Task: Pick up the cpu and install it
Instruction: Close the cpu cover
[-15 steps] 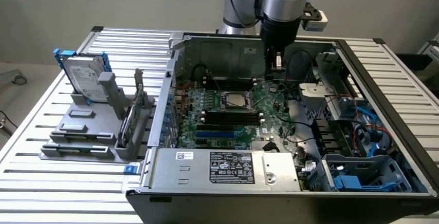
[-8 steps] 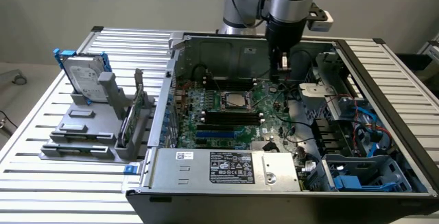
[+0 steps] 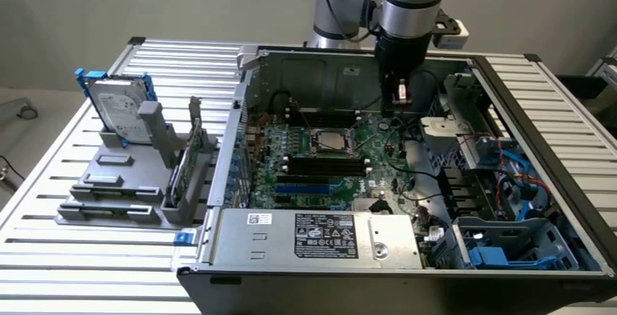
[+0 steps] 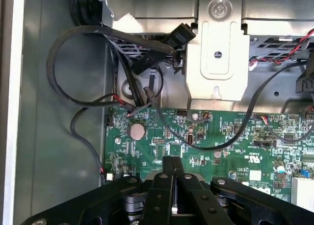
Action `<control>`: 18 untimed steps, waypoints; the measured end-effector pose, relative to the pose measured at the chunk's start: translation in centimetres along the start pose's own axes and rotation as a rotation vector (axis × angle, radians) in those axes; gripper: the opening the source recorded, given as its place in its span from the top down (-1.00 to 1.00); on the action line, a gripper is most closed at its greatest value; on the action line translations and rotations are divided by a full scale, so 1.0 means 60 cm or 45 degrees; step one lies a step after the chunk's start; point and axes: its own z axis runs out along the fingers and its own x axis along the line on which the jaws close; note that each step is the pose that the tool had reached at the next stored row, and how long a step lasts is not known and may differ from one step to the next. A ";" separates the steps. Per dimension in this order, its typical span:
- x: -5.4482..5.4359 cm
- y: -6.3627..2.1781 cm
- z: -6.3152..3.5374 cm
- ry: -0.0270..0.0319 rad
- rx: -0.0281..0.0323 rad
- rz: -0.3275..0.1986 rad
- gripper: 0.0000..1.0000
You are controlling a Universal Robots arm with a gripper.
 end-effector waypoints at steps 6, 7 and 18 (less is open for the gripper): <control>-0.002 -0.001 0.018 0.0028 0.0015 -0.025 0.79; -0.002 -0.001 0.021 0.0035 0.0019 -0.030 0.79; -0.003 -0.003 0.039 0.0115 0.0544 -0.050 0.79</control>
